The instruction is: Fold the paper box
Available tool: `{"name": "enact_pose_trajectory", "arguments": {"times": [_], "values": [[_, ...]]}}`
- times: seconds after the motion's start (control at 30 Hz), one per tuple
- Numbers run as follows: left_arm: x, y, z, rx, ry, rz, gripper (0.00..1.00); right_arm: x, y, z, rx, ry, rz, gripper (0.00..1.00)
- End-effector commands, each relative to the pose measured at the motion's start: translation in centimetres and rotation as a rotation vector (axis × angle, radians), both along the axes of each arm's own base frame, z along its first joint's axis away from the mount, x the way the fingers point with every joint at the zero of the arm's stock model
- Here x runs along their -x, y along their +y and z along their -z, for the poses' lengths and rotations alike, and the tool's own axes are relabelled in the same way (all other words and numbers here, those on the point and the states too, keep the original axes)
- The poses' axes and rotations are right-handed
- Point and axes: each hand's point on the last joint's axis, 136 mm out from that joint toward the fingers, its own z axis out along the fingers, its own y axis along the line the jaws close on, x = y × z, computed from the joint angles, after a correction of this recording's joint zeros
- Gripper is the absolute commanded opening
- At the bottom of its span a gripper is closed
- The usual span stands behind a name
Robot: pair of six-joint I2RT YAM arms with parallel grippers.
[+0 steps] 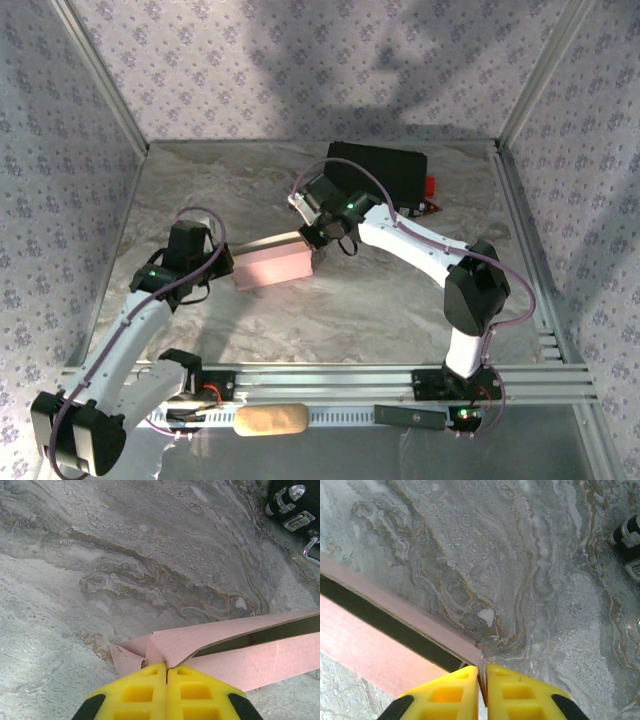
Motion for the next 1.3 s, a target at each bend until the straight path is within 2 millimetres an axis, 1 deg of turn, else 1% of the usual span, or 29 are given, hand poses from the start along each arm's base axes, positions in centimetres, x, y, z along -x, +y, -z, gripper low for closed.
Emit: {"name": "enact_pose_trajectory", "arguments": {"times": [0.0,0.07,0.1,0.3,0.6,0.73,0.93,1.13,1.27], "values": [[3.0,0.5,3.6,-0.059,0.176,0.028,0.0,0.2,0.4,-1.3,-0.004,-0.015,-0.024,0.06],[3.0,0.5,3.6,-0.056,0.174,0.026,0.0,0.5,0.5,-1.4,-0.006,-0.014,-0.026,0.01],[2.9,0.5,3.6,-0.057,0.175,0.024,0.0,0.8,0.6,-1.5,-0.007,-0.013,-0.023,0.0],[2.8,0.5,3.8,-0.05,0.174,0.015,0.0,2.1,0.8,-1.7,-0.03,0.026,0.047,0.0],[2.8,0.4,3.9,-0.042,0.175,0.011,0.0,3.4,1.1,0.6,-0.041,0.122,0.191,0.0],[2.9,0.3,3.9,-0.042,0.174,0.012,0.0,3.6,0.7,1.5,-0.046,0.132,0.25,0.0],[3.0,0.4,4.1,-0.041,0.176,0.01,0.0,4.3,0.9,1.7,-0.065,0.132,0.286,0.0],[2.9,0.3,3.9,-0.037,0.171,0.009,0.0,4.5,0.3,2.5,-0.054,0.123,0.335,0.0],[2.8,0.3,4.0,-0.036,0.171,0.007,0.0,4.8,-0.3,2.6,-0.051,0.111,0.36,0.0]]}}
